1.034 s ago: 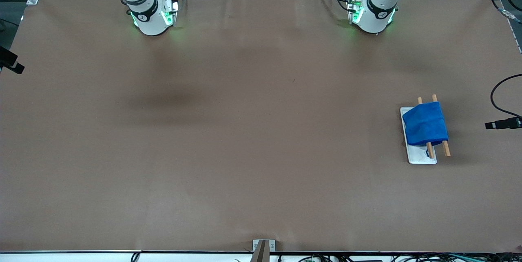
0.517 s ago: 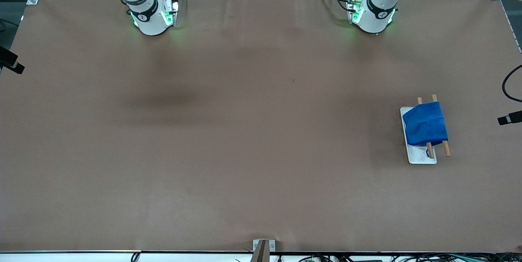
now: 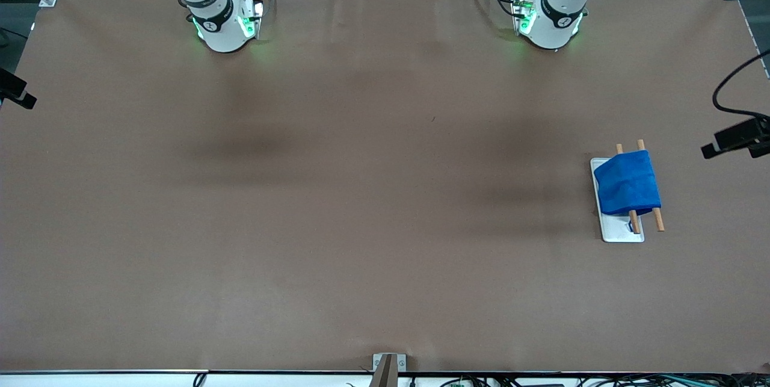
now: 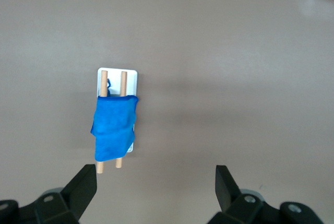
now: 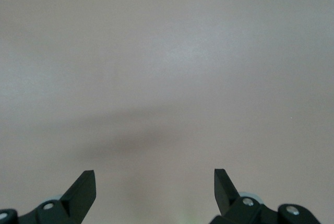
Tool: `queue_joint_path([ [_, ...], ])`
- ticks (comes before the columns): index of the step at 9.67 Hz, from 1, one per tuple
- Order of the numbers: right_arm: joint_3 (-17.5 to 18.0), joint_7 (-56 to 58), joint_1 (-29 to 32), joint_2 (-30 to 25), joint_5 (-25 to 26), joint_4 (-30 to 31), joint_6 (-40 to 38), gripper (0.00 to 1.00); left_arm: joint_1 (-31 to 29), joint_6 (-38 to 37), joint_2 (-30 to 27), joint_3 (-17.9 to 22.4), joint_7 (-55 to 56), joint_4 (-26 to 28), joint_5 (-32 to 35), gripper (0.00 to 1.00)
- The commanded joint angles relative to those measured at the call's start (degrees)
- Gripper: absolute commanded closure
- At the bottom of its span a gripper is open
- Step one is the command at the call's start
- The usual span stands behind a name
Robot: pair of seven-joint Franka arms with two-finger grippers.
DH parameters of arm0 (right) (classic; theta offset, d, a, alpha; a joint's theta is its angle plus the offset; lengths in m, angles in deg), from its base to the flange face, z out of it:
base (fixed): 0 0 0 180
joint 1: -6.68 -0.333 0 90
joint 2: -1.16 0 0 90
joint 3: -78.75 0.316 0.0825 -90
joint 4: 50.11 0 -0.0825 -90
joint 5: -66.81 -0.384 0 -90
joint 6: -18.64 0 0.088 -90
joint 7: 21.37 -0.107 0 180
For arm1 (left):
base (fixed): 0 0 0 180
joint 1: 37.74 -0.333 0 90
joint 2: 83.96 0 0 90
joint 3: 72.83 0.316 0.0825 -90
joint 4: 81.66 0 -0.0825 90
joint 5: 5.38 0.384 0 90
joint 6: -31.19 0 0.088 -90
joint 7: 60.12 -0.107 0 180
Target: Right arm passes towel to left arm to hang
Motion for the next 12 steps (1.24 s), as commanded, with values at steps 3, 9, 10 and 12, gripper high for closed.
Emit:
queue_joint_path([
  [3,1.0,-0.8,0.9,-0.7,0.9,0.8,-0.1,0.00,9.1,-0.9,-11.0,5.6,-0.9,8.2,1.3,0.00],
  [9,1.0,-0.8,1.0,-0.7,0.9,0.8,-0.1,0.00,31.0,-4.5,-19.9,24.9,-0.5,17.2,0.8,0.00],
  [10,1.0,-0.8,1.0,-0.7,0.9,0.8,-0.1,0.00,31.1,-3.4,-21.0,25.7,-0.5,19.1,0.7,0.00],
  [12,1.0,-0.8,1.0,-0.7,0.9,0.8,-0.1,0.00,31.3,-3.4,-21.2,26.0,-0.5,19.2,0.7,0.00],
])
